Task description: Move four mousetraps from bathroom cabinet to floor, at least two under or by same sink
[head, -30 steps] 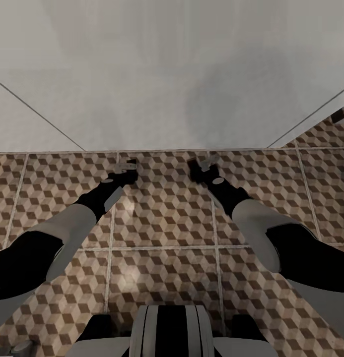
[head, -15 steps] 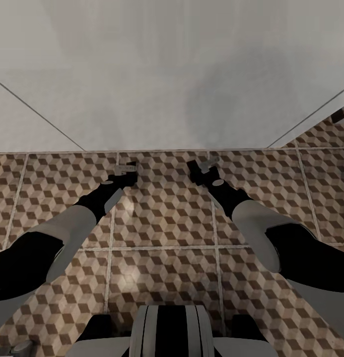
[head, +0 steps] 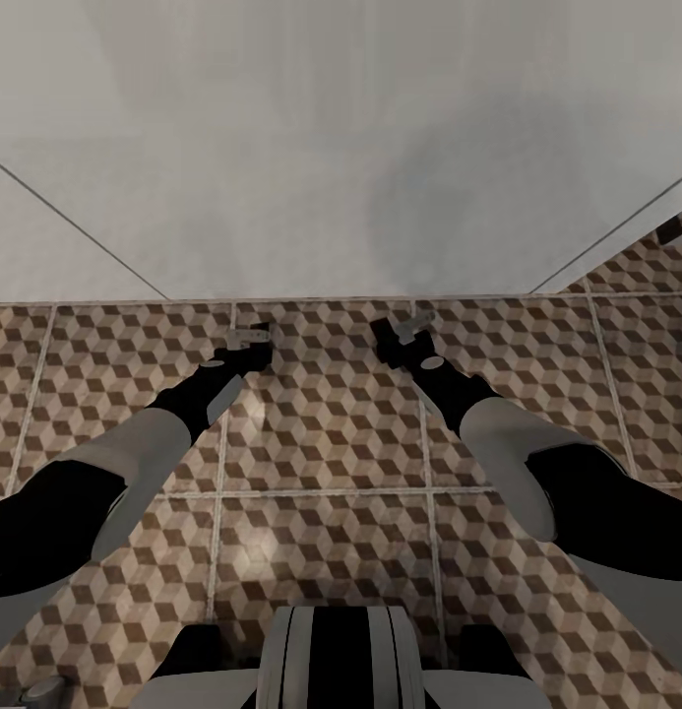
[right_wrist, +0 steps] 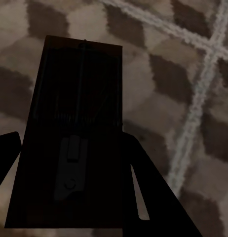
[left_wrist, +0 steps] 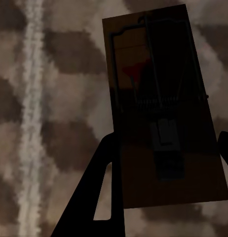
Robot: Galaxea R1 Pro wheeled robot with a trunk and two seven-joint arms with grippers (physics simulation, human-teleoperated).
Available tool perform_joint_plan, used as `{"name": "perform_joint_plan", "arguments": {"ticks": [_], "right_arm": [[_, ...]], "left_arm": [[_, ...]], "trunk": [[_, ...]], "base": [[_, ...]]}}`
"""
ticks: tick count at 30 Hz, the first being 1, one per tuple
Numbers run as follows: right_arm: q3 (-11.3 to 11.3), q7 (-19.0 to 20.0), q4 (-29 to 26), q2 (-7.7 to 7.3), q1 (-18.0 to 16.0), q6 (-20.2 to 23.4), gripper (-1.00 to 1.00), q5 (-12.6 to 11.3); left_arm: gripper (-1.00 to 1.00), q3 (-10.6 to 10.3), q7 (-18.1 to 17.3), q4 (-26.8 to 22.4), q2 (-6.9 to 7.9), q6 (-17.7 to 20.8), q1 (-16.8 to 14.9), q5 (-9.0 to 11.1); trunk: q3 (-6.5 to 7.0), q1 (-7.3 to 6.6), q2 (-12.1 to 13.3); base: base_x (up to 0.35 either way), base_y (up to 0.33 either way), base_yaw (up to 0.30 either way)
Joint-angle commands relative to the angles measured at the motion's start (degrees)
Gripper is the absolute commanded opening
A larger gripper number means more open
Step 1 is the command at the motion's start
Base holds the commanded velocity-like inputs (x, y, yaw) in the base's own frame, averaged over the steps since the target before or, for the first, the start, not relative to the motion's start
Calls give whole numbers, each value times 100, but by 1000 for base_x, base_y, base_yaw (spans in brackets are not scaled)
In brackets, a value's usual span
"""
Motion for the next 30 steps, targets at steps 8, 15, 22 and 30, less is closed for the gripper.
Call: {"name": "perform_joint_plan", "arguments": {"ticks": [8, 15, 22, 30], "right_arm": [[16, -25, 9, 1, -6, -22, -100, 40], [17, -25, 8, 1, -5, -38, -100, 40], [17, -25, 9, -2, -3, -46, -100, 40], [17, -25, 8, 0, -6, -49, 100, 40]], "left_arm": [[-100, -49, 43, 11, 4, 26, -1, 52], [-100, -49, 43, 16, 4, -63, -1, 52], [-100, -49, 43, 16, 4, -79, -1, 52], [-100, -49, 43, 16, 4, -80, -1, 52]], "trunk": [[-3, -1, -1], [-3, -1, -1], [-3, -1, -1], [-3, -1, -1]], "base": [[0, 0, 0], [0, 0, 0], [0, 0, 0], [0, 0, 0]]}}
